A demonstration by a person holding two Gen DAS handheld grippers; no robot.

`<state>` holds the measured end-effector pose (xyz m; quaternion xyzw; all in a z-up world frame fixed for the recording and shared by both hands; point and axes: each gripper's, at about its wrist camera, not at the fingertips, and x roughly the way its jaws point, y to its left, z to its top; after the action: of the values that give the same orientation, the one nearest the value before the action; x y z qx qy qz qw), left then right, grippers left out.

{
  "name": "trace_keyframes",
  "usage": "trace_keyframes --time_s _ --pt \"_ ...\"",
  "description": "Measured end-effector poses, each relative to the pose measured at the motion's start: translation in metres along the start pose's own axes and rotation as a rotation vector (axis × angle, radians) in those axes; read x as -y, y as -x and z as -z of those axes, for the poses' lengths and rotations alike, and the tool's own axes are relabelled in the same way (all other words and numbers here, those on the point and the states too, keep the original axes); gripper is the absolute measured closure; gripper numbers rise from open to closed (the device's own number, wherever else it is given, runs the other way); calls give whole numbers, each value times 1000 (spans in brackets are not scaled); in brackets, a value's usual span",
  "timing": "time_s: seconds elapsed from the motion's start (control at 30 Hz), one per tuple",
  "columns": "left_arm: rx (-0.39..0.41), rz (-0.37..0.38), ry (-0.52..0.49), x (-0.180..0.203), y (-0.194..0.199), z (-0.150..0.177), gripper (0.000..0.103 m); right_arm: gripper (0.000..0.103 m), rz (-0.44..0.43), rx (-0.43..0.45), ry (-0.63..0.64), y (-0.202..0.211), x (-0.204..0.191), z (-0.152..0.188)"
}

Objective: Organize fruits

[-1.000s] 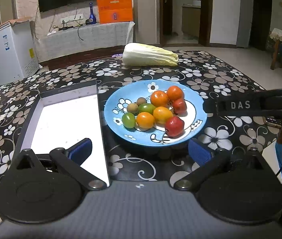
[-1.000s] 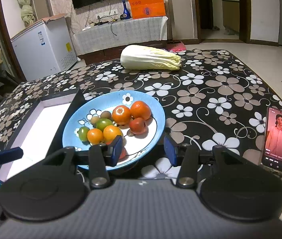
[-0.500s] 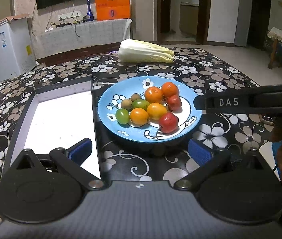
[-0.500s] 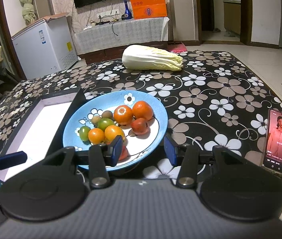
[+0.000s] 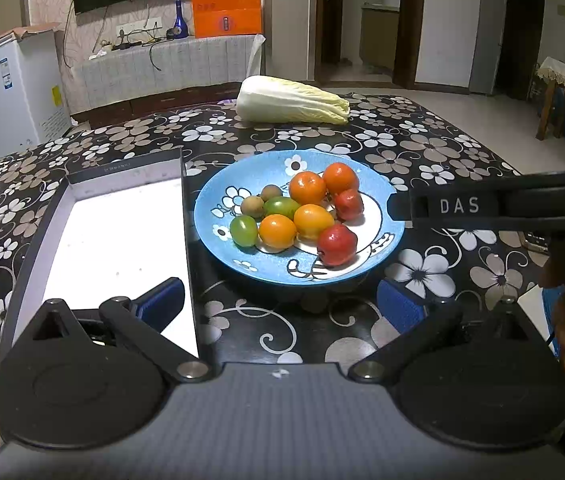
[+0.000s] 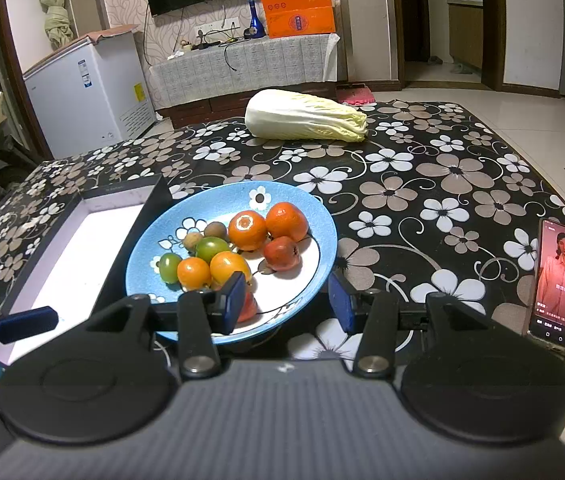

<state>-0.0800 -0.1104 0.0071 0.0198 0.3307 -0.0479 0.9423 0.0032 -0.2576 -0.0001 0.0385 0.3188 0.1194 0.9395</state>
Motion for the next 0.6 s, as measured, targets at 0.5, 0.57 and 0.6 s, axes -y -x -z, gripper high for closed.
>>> trace_keyframes --time_s 0.5,0.57,0.6 --pt "-1 -1 1 0 -1 0 0 54 -2 0 7 -2 -2 1" --pt "-1 -1 1 0 -1 0 0 54 -3 -1 9 -2 -2 1" --pt "-2 -1 1 0 -1 1 0 54 -2 -1 9 -3 -2 1"
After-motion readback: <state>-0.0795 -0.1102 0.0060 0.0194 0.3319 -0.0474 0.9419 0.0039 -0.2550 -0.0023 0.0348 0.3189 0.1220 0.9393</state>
